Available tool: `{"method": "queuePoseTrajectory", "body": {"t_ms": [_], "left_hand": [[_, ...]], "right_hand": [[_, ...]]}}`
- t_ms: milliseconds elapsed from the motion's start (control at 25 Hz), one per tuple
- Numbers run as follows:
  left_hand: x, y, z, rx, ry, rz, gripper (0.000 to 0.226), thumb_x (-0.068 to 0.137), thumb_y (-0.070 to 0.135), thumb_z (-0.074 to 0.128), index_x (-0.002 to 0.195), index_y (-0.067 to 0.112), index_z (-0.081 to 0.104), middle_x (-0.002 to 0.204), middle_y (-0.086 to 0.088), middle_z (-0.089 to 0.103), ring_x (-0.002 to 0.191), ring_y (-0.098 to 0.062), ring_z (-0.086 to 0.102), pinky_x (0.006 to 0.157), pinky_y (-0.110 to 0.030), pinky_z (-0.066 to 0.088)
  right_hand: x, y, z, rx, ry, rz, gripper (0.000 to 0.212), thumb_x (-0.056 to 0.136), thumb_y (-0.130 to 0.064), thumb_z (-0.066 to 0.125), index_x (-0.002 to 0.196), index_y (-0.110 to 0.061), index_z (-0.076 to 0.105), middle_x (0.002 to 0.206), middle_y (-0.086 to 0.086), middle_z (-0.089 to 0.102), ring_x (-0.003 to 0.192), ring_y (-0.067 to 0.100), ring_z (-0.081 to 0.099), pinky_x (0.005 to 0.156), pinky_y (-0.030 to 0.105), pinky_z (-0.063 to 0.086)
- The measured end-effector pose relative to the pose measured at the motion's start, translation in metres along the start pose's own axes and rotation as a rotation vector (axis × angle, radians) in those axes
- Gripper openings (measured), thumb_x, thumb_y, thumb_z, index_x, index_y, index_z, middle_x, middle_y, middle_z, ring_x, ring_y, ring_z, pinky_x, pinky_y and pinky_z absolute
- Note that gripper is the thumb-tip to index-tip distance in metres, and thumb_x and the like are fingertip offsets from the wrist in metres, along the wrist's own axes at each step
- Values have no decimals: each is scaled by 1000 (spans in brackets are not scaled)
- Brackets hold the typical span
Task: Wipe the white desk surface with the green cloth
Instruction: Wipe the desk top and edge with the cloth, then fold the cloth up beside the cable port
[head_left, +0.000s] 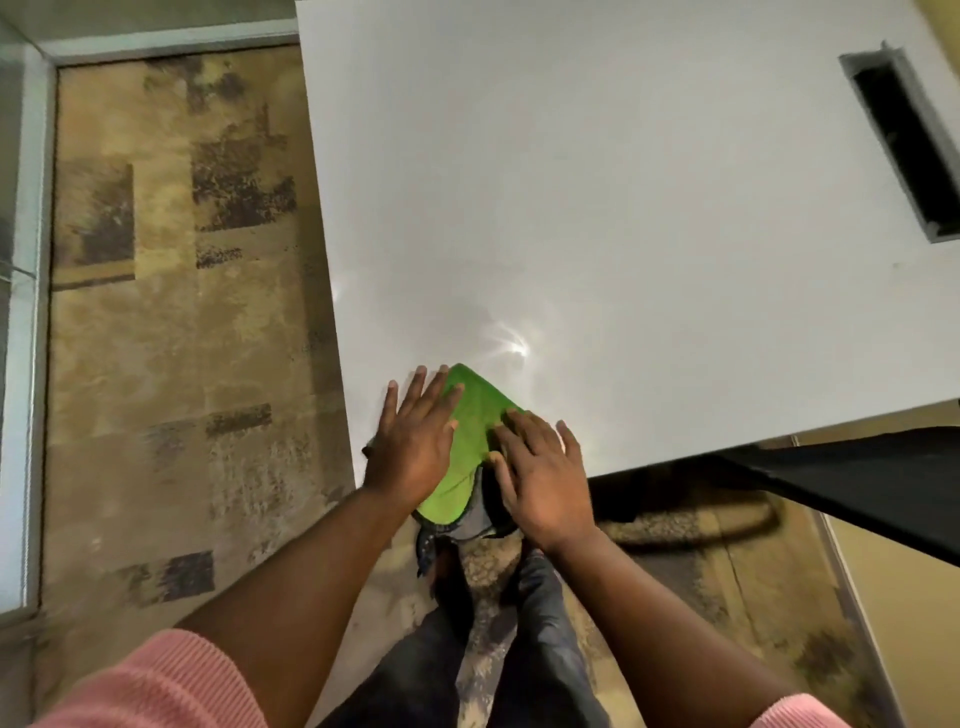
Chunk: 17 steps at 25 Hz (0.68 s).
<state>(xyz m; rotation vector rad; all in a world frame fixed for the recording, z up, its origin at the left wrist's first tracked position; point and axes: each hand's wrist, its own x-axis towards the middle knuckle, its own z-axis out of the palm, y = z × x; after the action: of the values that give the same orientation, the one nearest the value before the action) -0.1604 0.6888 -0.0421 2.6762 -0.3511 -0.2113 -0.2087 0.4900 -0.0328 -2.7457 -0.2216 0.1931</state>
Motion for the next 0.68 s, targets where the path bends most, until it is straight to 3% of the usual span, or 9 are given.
{"method": "queuePoseTrajectory", "body": {"t_ms": [80,200,280,400,560,680], "left_hand": [[20,14,-10,-2,-99,48,48,106,13,50,154,19,48,168,-3,35,158,-26,26,130,-51,10],[53,32,-19,123,-254,153,51,107,14,42,158,23,41,170,1,30,160,-22,19,130,-49,4],[68,39,-22,315,-371,241,54,106,14,42,160,23,36,169,-1,32,160,-25,19,130,-54,1],[77,40,-25,492,-409,257,53,103,11,44,155,20,43,148,-5,54,145,-31,39,128,-61,-3],[77,41,-35,566,-396,261,35,100,13,48,132,16,62,126,-5,60,128,-29,49,129,-60,-2],[74,45,-52,510,-393,246,25,102,18,49,123,17,64,115,-2,63,123,-24,53,128,-58,-8]], "right_hand": [[0,11,-13,52,65,244,40,101,-34,62,139,-19,62,141,7,63,128,31,59,106,49,45],[1,18,-19,97,-42,444,38,101,-39,62,133,-19,63,120,7,71,108,33,67,92,44,47],[-2,17,-17,128,-36,471,32,101,-39,63,126,-19,66,113,6,73,103,34,68,90,44,45],[-2,13,-15,192,6,545,27,101,-36,63,122,-20,69,113,5,73,102,34,68,93,43,45],[0,12,-20,186,32,561,23,102,-33,62,118,-21,74,113,3,74,99,30,68,95,42,49],[-4,11,-37,220,84,577,19,101,-30,63,111,-22,76,108,2,75,96,31,68,92,43,50]]}}
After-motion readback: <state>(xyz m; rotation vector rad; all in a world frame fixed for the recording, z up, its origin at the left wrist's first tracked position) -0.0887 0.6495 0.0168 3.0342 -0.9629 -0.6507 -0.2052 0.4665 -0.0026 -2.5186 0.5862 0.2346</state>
